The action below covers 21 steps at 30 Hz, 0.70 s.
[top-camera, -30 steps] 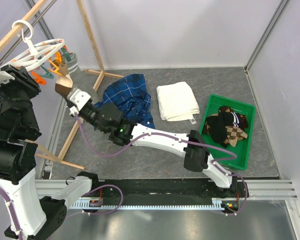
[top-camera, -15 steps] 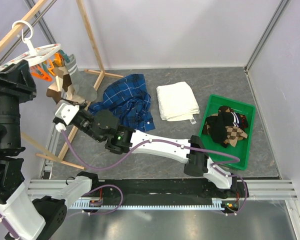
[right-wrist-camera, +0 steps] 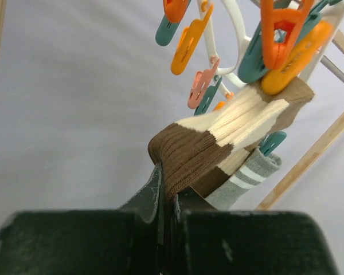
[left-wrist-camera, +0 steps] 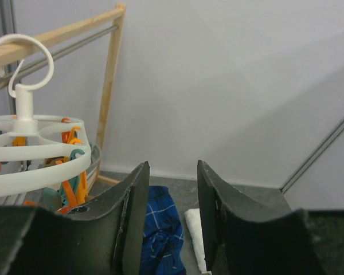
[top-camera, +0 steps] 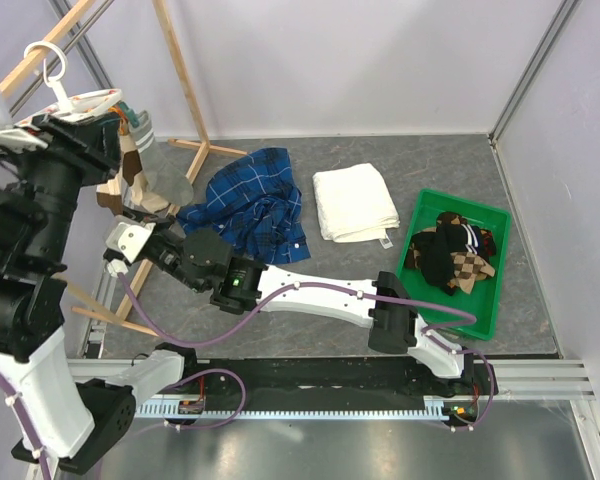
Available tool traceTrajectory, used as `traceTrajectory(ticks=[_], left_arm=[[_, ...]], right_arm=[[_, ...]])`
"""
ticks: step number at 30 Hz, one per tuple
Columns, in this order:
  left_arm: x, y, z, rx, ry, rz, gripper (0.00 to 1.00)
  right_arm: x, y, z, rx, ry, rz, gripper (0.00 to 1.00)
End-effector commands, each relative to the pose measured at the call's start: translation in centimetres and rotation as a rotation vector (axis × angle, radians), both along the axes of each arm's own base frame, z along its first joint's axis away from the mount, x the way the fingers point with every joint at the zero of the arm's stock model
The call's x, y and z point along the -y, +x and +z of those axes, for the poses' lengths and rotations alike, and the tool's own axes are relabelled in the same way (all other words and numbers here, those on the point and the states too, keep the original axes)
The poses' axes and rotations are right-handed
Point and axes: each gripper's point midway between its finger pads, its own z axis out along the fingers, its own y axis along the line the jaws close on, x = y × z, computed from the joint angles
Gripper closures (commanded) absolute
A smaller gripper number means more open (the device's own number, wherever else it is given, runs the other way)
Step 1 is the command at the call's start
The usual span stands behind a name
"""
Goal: Remove the socks clipped to the hanger
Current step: Remove the sock from the hanger.
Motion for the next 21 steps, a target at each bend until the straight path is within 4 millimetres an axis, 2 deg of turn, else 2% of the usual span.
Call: traceTrajectory(ticks=[1,8,10,12,14,21], left_arm=[[-1.3,2.4,-2.5,-0.104,-0.002,0.1,0.54],[-2.9,4.7,-5.4,-0.183,0.077,0.212,0.5],[-2.5,5.2,-5.8,-0.195,0.093,0.192,0.49],[-1.1,5.4,-5.6,-0.182,0.087,0.116,0.49],[-0.7,5.4,-5.4,-0.173,0.078,0.091,0.49],[-3.1,5.7,-6.2,-0.206,0.128,0.228,0.48]], right_arm=[[2.0,-0.9,4.1,0.028,0.084,0.013,1.0],[1.4,-1.0,3.2,0.019,0.082,0.028,1.0],[1.2,-1.1,2.8,0.017,0.078,0.026,1.0],[1.2,-0.9,2.5,0.013,0.074,0.023,1.0],[1.1,-0.8,2.2,0.01,0.068,0.019,1.0],[1.2,-0.9,1.9,-0.034,0.084,0.038,1.0]])
